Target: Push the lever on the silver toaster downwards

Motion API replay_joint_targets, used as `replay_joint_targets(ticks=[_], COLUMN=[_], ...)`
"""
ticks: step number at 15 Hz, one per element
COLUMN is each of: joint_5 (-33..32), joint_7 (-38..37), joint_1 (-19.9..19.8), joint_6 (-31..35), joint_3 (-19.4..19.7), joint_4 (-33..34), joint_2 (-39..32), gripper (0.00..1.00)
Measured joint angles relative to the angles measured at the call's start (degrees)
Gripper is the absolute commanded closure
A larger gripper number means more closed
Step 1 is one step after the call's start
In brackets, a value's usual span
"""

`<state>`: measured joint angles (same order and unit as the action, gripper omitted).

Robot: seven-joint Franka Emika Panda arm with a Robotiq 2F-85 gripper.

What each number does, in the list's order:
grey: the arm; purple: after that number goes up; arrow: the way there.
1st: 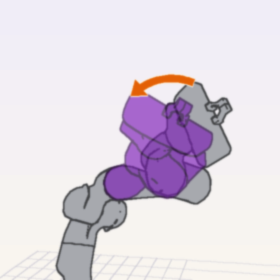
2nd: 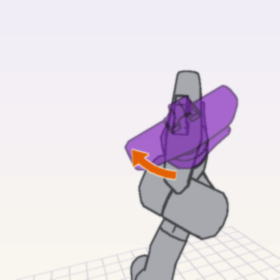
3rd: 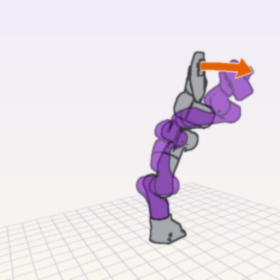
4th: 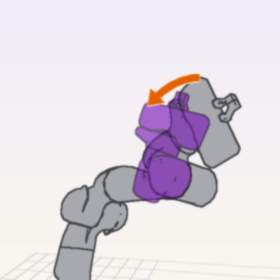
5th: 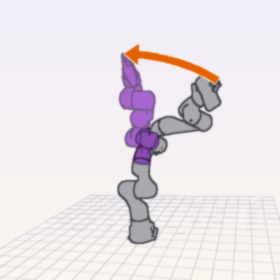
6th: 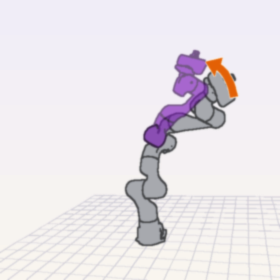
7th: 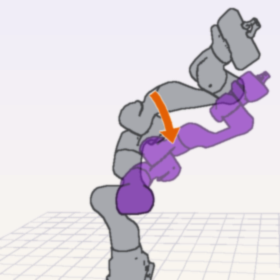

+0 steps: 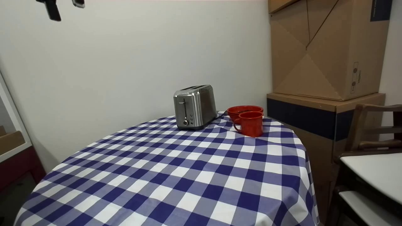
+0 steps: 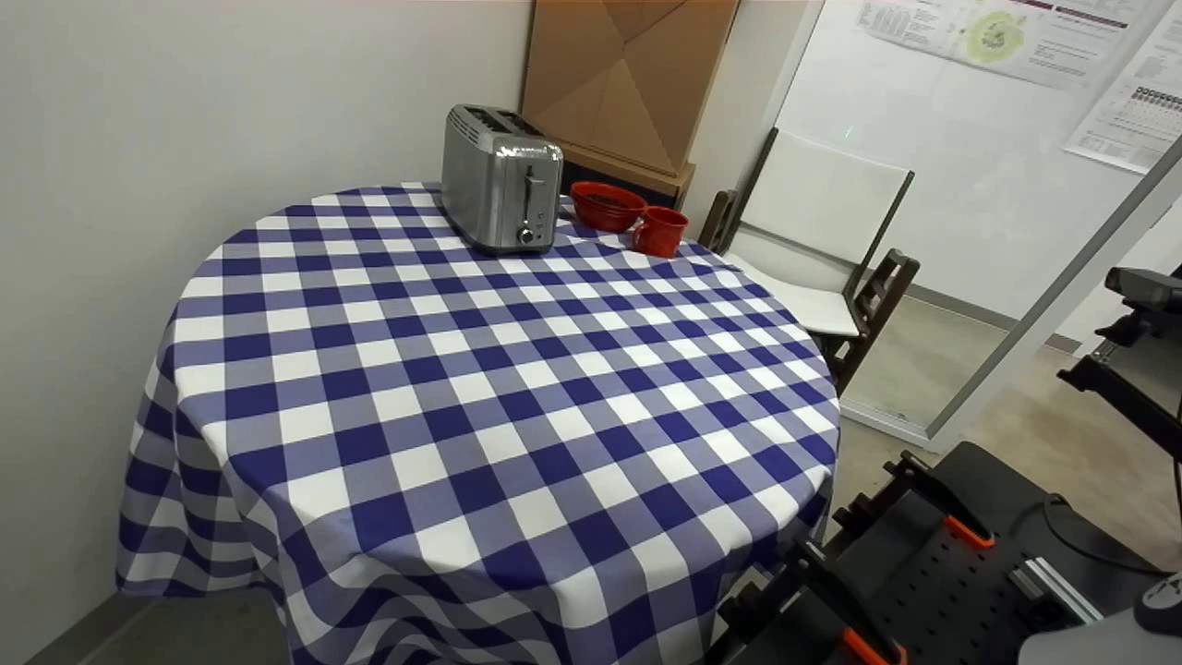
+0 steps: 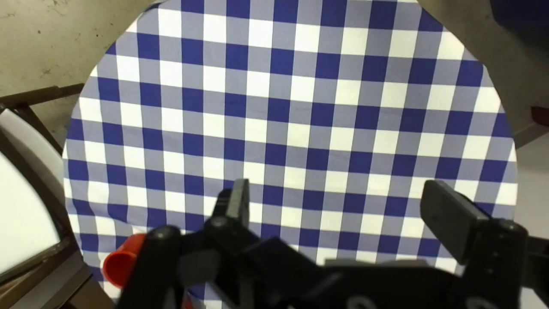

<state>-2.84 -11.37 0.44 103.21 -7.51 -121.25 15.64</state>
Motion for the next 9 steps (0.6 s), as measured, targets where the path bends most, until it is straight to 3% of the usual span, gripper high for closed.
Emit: replay_joint_targets(ticks=[9], joint_5=[-1.74], joint_7=[-1.52], joint_1=[0.03], joint_6=[1.81], joint_3=[0.11], joint_4=[20.24], joint_2=[-13.08], gripper=[0.00])
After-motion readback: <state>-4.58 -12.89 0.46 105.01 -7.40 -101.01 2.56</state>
